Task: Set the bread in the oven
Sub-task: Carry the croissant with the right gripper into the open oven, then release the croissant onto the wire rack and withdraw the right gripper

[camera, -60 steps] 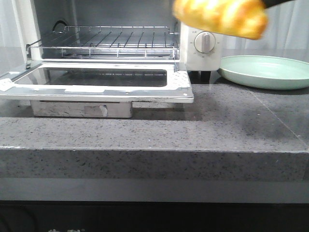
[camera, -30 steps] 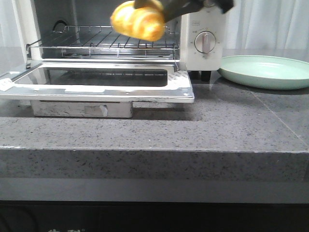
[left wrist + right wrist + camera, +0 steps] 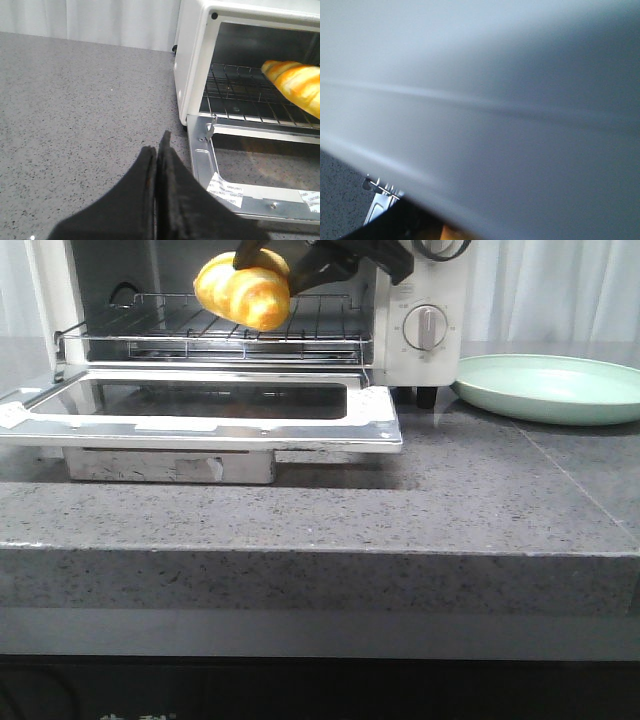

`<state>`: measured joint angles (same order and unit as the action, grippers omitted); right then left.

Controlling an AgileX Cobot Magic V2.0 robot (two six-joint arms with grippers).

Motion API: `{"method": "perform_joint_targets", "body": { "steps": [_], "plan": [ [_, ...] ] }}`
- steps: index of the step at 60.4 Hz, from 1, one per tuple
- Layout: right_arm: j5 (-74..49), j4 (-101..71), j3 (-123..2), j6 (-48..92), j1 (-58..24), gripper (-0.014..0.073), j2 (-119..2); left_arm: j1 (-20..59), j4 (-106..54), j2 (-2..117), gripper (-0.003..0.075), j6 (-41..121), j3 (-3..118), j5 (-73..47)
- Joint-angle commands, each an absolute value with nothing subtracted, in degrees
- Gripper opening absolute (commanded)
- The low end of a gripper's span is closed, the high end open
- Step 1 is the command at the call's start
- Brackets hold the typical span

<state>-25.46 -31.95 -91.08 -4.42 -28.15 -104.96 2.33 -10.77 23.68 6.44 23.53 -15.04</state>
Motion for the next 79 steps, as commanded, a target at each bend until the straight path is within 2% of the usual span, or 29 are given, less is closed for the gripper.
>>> {"method": "perform_joint_targets", "body": {
  "steps": [1,7,14,26,51,53,57,65,69,71,79],
  "plan": [
    [-23.08,-33.33,-93.02,-4.23,-27.96,0.0385,-102.48,2.21,-11.32,24.03,-0.0020,5.98,25.09,-10.49],
    [-23.02,-33.33,-93.02,-4.23,-27.96,0.0503,-102.48,2.21,-11.32,24.03,-0.0020,5.98,25.09,-10.49],
    [-23.06,-33.33,-93.02,-4.23,-27.96,0.0563,-102.06,2.21,-11.21,24.03,-0.0020,5.98,25.09,-10.49],
    [-24.76,-31.39,-93.02,-4.23,-27.96,0.0563,-98.69,2.21,-11.21,24.03,-0.0020,5.98,25.09,-10.49],
    [-43.75,-19.01,-93.02,-4.23,-27.96,0.0557,-86.70,2.21,-11.21,24.03,-0.0020,5.98,25.09,-10.49],
    [-44.93,-17.33,-93.02,-4.23,-27.96,0.0538,-85.76,2.21,-11.21,24.03,-0.0020,5.98,25.09,-10.49],
    [-47.17,-14.47,-93.02,-4.89,-27.89,0.0427,-84.14,2.21,-11.21,24.03,-0.0020,5.98,25.09,-10.49],
    [-49.61,-9.99,-93.02,-6.78,-27.89,0.0078,-81.58,2.21,-11.21,24.03,-0.0020,5.98,25.09,-10.49],
    [-50.29,-8.26,-93.02,-7.91,-27.77,-0.0048,-80.29,2.21,-11.21,24.03,-0.0020,5.98,25.09,-10.49],
    [-50.90,-7.07,-93.02,-8.69,-27.33,-0.0071,-79.56,2.21,-11.21,24.03,-0.0020,5.98,25.09,-10.49],
    [-55.28,1.32,-91.79,-13.09,-22.36,-0.0068,-75.74,2.21,-11.21,24.03,-0.0020,5.98,25.09,-10.49]
  ]
}}
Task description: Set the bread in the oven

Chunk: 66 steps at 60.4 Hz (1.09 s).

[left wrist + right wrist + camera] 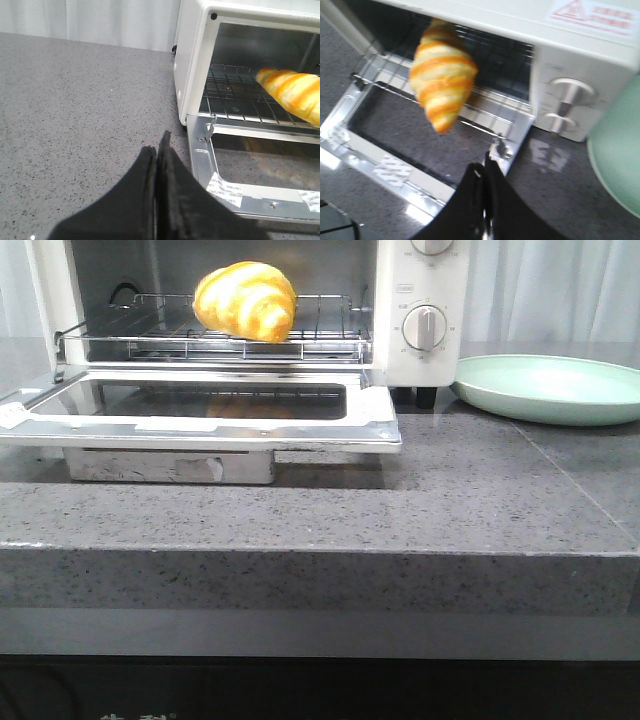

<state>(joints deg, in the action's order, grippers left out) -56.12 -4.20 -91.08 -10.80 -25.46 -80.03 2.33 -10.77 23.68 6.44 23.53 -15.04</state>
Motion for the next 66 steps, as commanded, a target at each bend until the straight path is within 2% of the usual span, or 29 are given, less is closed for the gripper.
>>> {"method": "perform_joint_targets", "body": {
  "steps": [1,14,35,43,56,66],
  "plan": [
    [-55.53,2.16,-91.39,-13.33,-21.72,-0.0068,-75.24,2.21,-11.21,24.03,-0.0020,5.98,25.09,-10.49],
    [-53.39,6.83,-78.21,-13.59,-13.03,-0.0068,-63.79,2.21,-11.21,24.03,-0.0020,5.98,25.09,-10.49],
    [-30.23,6.43,-44.70,-13.54,-12.74,-0.0068,-39.09,2.21,-11.21,24.03,-0.0020,5.98,25.09,-10.49],
    [-23.93,6.49,-35.42,-13.49,-12.74,-0.0068,-29.79,2.21,-11.21,24.03,-0.0020,5.98,25.09,-10.49],
    [-20.57,6.43,-28.30,-13.49,-12.74,-0.0068,-20.82,2.21,-11.21,24.03,-0.0020,5.98,25.09,-10.49],
    [-20.93,6.43,-28.13,-13.49,-12.74,-0.0068,-19.82,2.21,-11.21,24.03,-0.0020,5.98,25.09,-10.49]
  ]
}}
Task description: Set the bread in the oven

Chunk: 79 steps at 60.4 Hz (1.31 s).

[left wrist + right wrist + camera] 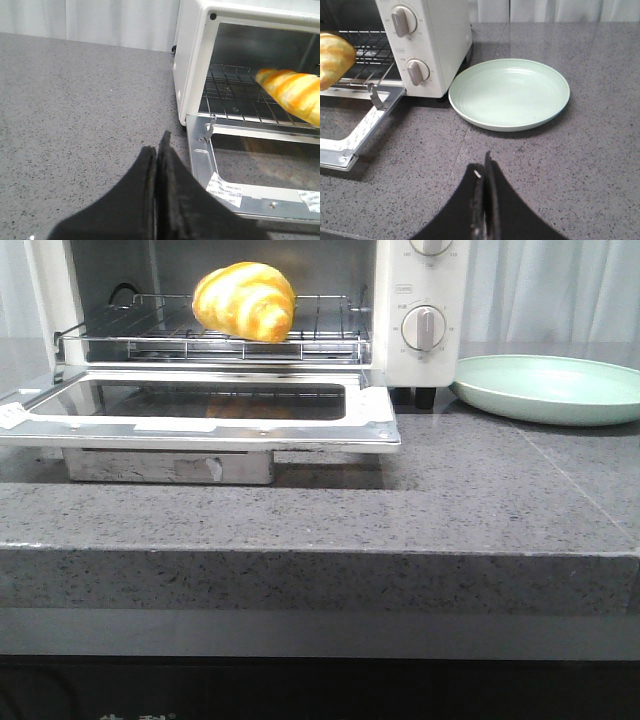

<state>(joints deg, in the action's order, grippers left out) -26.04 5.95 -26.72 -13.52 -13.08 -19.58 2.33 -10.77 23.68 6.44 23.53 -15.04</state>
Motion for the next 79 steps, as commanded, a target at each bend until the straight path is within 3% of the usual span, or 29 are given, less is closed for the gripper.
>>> {"method": "perform_joint_targets", "body": {
  "steps": [1,31,55,79],
  "plan": [
    [-20.93,6.43,-28.13,-13.49,-12.74,-0.0068,-19.82,2.21,-11.21,24.03,-0.0020,5.98,25.09,-10.49],
    [-20.87,6.43,-28.13,-13.49,-12.74,-0.0068,-19.82,2.21,-9.41,23.18,-0.0020,6.10,23.88,-10.22],
    [-20.87,6.43,-28.13,-13.49,-12.74,-0.0068,-19.82,0.87,-5.19,-1.65,-0.0020,4.90,8.75,-12.10],
    [-20.67,6.43,-28.13,-13.49,-12.74,-0.0068,-19.83,-0.45,-5.72,-1.34,-0.0020,-1.74,-0.59,-10.18]
  ]
}}
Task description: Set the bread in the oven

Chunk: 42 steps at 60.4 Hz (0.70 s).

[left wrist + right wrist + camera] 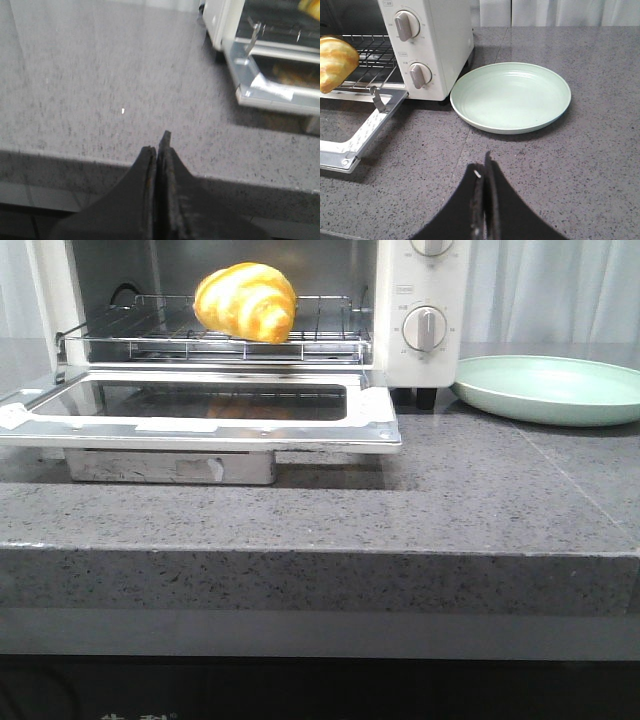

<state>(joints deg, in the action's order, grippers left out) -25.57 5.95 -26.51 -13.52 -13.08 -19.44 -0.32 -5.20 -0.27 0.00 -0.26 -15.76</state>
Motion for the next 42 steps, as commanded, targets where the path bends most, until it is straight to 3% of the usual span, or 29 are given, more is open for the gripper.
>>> {"method": "perform_joint_targets", "body": {
  "steps": [1,42],
  "plan": [
    [-20.67,6.43,-28.13,-13.49,-12.74,-0.0068,-19.83,-0.45,-5.61,-1.34,-0.0020,-1.74,-0.59,-9.72],
    [-20.61,6.43,-28.13,-13.49,-12.74,-0.0068,-19.83,-0.45,-5.36,-1.23,-0.0020,-1.74,-0.59,-8.30]
  ]
}}
